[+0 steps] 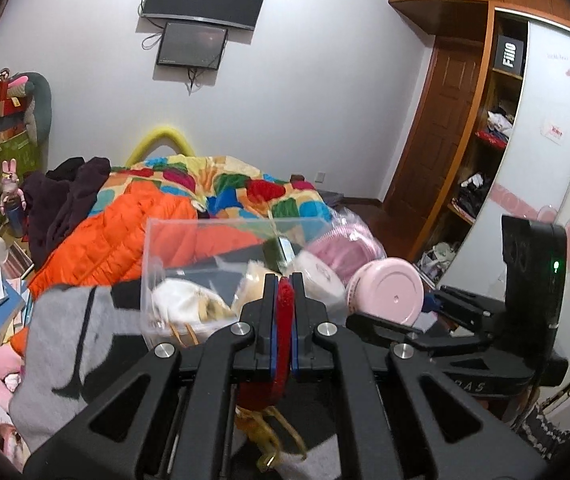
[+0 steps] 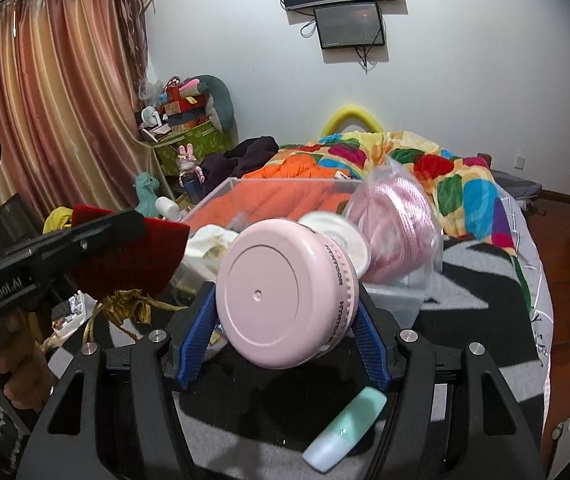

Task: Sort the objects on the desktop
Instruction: 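Lift the red pouch into the bin while the right tool drops the pink container in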

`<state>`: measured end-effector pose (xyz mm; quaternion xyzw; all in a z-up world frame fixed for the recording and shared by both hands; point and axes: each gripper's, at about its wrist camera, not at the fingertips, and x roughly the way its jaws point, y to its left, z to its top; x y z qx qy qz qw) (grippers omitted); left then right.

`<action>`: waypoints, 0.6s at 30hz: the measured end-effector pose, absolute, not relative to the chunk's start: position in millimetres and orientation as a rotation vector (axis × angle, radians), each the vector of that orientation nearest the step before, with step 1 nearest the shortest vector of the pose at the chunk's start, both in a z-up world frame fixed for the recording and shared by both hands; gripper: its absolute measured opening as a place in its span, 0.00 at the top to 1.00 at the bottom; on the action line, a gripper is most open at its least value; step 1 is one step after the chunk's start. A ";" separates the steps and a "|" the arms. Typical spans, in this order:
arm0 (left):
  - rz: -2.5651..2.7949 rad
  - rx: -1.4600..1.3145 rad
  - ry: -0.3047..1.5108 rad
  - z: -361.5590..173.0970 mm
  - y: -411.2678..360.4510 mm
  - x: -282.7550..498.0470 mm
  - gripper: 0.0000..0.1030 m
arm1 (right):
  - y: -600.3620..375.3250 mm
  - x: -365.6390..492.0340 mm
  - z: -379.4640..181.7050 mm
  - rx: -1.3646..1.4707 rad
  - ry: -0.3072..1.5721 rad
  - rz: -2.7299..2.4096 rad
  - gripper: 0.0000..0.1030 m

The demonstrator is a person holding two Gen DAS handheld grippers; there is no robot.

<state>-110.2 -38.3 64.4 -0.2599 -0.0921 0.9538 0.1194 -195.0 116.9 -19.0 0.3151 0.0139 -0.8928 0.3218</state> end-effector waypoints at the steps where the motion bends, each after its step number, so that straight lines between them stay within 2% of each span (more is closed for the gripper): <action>1: 2.795 -0.754 -0.275 67.2 -41.0 -113.3 0.97 | 115.1 -197.3 -17.7 0.825 0.031 -2.342 0.41; 18: 2.898 -0.754 -0.299 87.3 -72.2 -187.1 0.97 | 74.8 -247.9 -5.7 0.850 0.097 -2.310 0.41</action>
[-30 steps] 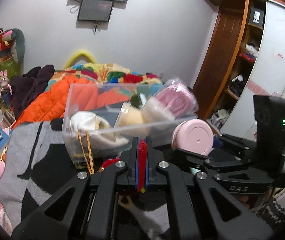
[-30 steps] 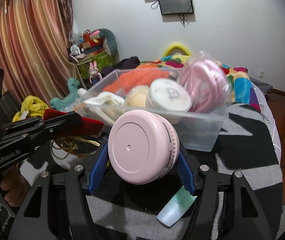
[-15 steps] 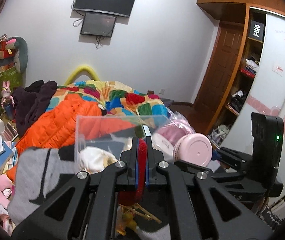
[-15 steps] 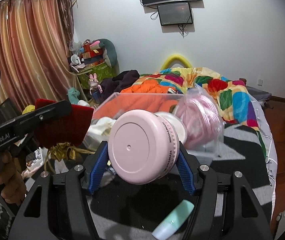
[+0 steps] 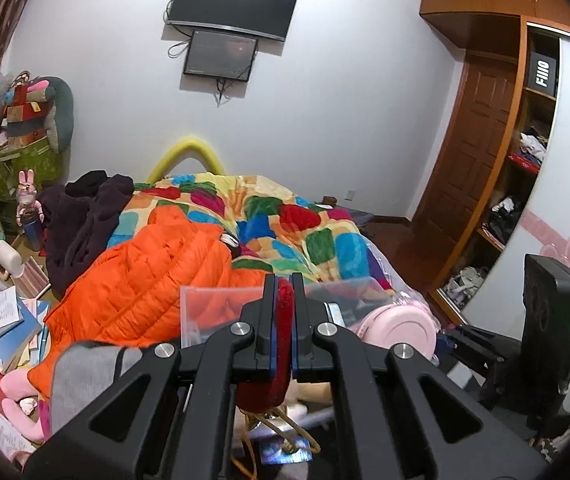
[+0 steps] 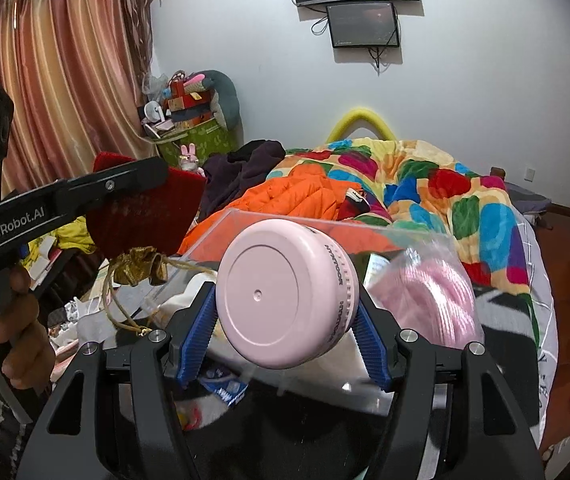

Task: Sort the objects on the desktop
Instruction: 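Lift the red pouch into the bin while the right tool drops the pink container in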

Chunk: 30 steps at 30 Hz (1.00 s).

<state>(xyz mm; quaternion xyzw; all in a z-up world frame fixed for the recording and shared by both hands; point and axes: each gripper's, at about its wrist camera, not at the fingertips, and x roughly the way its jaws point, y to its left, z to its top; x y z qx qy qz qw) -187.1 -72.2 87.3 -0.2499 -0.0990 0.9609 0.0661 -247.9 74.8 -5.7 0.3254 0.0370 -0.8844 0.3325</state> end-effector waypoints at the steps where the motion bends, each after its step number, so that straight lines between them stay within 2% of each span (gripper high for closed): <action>1: 2.908 -0.753 -0.298 85.0 -72.2 -191.4 0.97 | 72.1 -251.8 -6.6 0.856 0.104 -2.313 0.41; 7: 2.928 -0.840 -0.285 57.9 -72.0 -219.8 0.97 | 60.0 -275.8 -15.2 0.893 0.167 -2.341 0.41; 15: 2.864 -0.971 -0.392 22.4 -87.1 -240.6 0.97 | 45.0 -282.9 -20.6 0.876 0.305 -2.380 0.41; 21: 2.851 -0.972 -0.397 16.9 -89.1 -238.0 0.97 | 34.4 -284.8 -31.1 0.904 0.298 -2.346 0.42; 27: 2.836 -1.024 -0.380 6.6 -88.0 -240.7 0.88 | 32.8 -280.5 -33.0 0.913 0.303 -2.328 0.42; 29: 2.846 -1.023 -0.376 5.4 -87.8 -239.1 0.70 | 34.6 -277.4 -32.0 0.905 0.300 -2.331 0.42; 30: 2.848 -1.021 -0.376 4.9 -87.8 -238.4 0.66 | 35.0 -276.3 -31.2 0.904 0.298 -2.332 0.42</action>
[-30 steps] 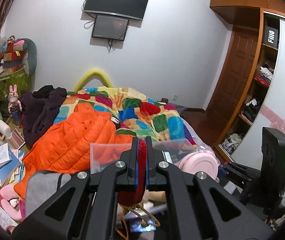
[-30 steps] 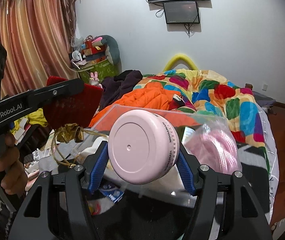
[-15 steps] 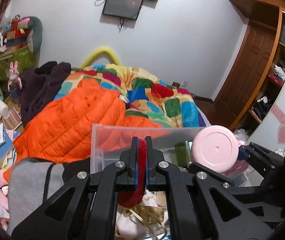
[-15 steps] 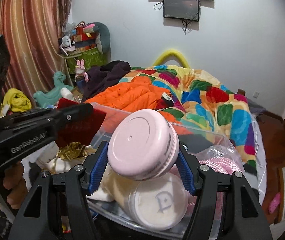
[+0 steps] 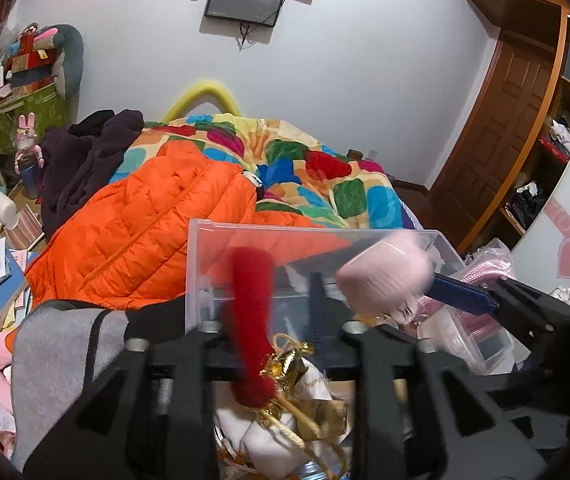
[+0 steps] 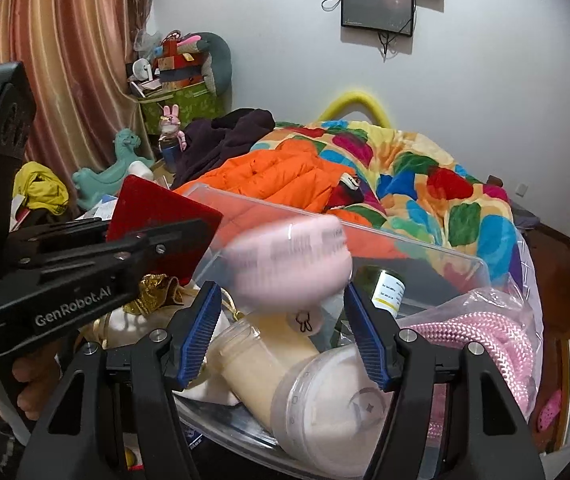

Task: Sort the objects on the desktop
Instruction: 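Lift the red pouch into the bin while the right tool drops the pink container in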

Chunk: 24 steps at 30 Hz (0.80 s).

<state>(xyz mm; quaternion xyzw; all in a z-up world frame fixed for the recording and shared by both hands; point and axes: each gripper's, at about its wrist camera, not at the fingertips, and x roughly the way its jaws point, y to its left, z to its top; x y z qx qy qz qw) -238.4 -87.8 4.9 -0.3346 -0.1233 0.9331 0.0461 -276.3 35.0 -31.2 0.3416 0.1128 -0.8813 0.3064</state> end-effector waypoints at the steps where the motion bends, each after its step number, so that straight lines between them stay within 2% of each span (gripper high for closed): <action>1: 2.849 -1.019 -0.378 4.2 -88.1 -237.4 0.64 | 36.1 -274.9 -30.2 0.902 0.296 -2.332 0.42; 4: 2.866 -1.012 -0.359 4.4 -87.1 -233.7 0.64 | 40.8 -269.8 -26.9 0.906 0.265 -2.313 0.42; 8: 2.893 -0.998 -0.335 3.8 -85.2 -226.1 0.55 | 50.0 -260.2 -23.9 0.900 0.251 -2.314 0.42; 12: 2.961 -0.980 -0.245 8.2 -78.1 -217.5 0.55 | 62.2 -243.6 -19.3 0.878 0.248 -2.323 0.41; 17: 2.972 -0.939 -0.242 19.4 -75.9 -203.8 0.48 | 77.4 -213.6 -13.2 0.777 0.275 -2.371 0.36; 21: 2.985 -0.969 -0.210 19.8 -71.6 -192.3 0.46 | 87.4 -193.4 -10.8 0.743 0.255 -2.381 0.33; 24: 2.976 -0.976 -0.175 18.5 -67.7 -179.7 0.35 | 93.1 -180.7 -9.2 0.734 0.229 -2.367 0.33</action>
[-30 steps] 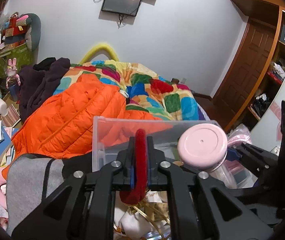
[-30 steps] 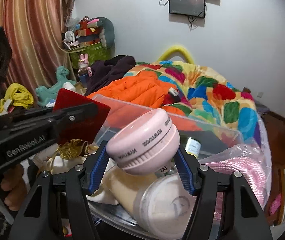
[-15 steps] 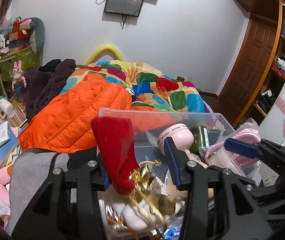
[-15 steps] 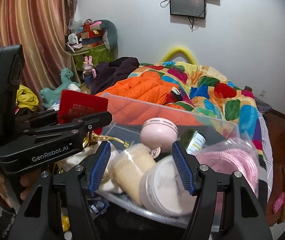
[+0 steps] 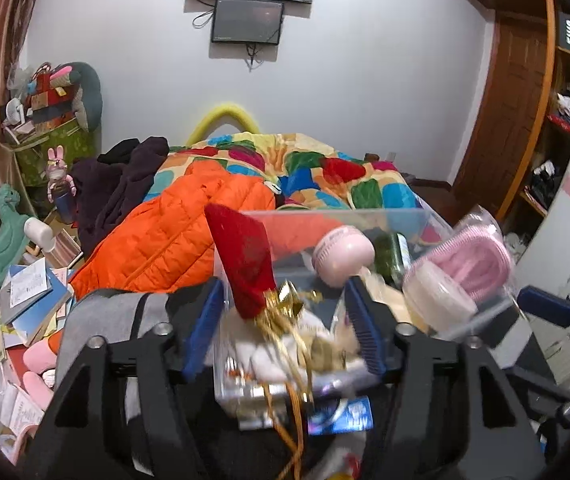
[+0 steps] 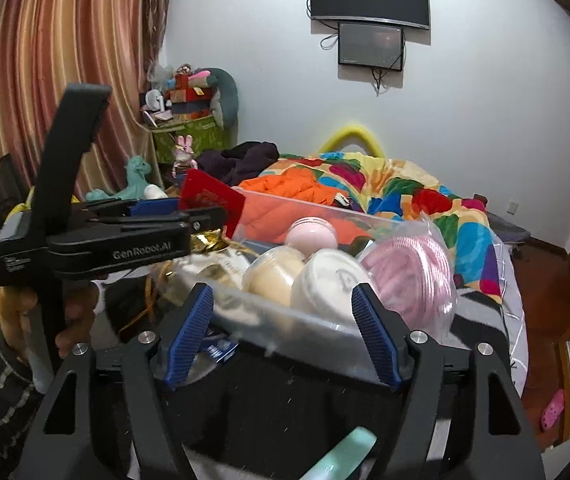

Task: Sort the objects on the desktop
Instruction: 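Lift the red pouch into the bin while the right tool drops the pink container in, then grasp the yellow gourd with the left tool while the right tool grasps the mint-green tube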

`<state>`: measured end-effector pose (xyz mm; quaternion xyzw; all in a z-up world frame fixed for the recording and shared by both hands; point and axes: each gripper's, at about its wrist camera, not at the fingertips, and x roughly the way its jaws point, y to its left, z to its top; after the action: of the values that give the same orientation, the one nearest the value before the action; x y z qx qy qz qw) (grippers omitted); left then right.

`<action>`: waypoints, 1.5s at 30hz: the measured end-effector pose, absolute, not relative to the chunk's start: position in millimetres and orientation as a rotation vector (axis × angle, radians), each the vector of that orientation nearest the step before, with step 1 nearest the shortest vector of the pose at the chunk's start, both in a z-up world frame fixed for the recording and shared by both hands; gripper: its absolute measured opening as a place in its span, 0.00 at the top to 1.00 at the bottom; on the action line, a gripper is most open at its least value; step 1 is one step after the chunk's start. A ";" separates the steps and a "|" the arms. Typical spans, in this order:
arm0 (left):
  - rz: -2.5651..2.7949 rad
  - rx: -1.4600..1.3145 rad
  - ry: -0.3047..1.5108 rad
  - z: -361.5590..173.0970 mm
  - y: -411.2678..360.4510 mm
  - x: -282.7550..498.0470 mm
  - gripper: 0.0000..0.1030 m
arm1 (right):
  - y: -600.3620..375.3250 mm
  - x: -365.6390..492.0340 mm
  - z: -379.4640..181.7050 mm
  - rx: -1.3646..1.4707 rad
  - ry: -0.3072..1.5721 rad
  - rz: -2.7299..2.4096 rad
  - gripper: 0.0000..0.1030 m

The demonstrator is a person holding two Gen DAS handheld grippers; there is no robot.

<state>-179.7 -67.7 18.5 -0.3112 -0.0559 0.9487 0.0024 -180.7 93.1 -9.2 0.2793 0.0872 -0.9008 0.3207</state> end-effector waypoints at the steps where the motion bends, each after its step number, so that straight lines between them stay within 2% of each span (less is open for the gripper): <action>1: 2.984 -0.969 -0.161 18.7 -67.2 -174.2 0.34 | 94.6 -178.0 -9.1 0.734 0.224 -2.363 0.33; 6: 3.001 -0.980 -0.152 19.9 -66.0 -149.7 0.29 | 101.7 -167.5 -11.2 0.744 0.195 -2.390 0.33; 11: 3.017 -0.983 -0.138 18.1 -58.5 -124.6 0.21 | 110.5 -156.9 -18.2 0.776 0.056 -2.372 0.33; 16: 3.059 -0.945 -0.067 11.5 -41.7 -98.5 0.15 | 114.1 -145.2 -27.7 0.743 0.102 -2.505 0.33; 19: 3.079 -0.937 0.002 1.9 -28.9 -89.5 0.13 | 121.0 -142.8 -35.0 0.755 0.057 -2.516 0.24; 21: 3.074 -0.942 0.020 -6.3 -21.8 -86.7 0.13 | 125.2 -144.6 -40.5 0.784 0.040 -2.505 0.24; 28: 3.015 -1.013 -0.144 -34.2 -18.1 -82.4 0.13 | 148.2 -144.2 -59.7 0.840 0.065 -2.571 0.24; 34: 3.007 -1.067 -0.241 -54.8 -18.7 -82.4 0.13 | 171.1 -155.8 -85.4 0.961 -0.025 -2.564 0.24; 36: 3.010 -1.091 -0.236 -59.8 -16.9 -83.9 0.20 | 174.0 -159.2 -91.6 0.992 -0.053 -2.541 0.24; 37: 3.013 -1.097 -0.224 -59.8 -16.8 -85.2 0.29 | 174.2 -159.5 -93.8 0.998 -0.059 -2.531 0.24; 38: 3.018 -1.110 -0.218 -60.7 -16.5 -86.2 0.33 | 173.8 -159.8 -95.7 1.003 -0.065 -2.506 0.24; 40: 3.009 -1.147 -0.233 -63.3 -18.3 -88.9 0.43 | 172.9 -161.1 -101.0 1.023 -0.102 -2.425 0.36; 45: 3.022 -1.160 -0.237 -64.4 -20.0 -86.1 0.54 | 163.0 -151.7 -104.8 0.998 0.040 -2.485 0.45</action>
<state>-86.1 -20.0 -64.4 -0.3570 -0.0729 0.9298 -0.0521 -151.7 163.0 -104.8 0.3626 0.0144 -0.9030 0.2299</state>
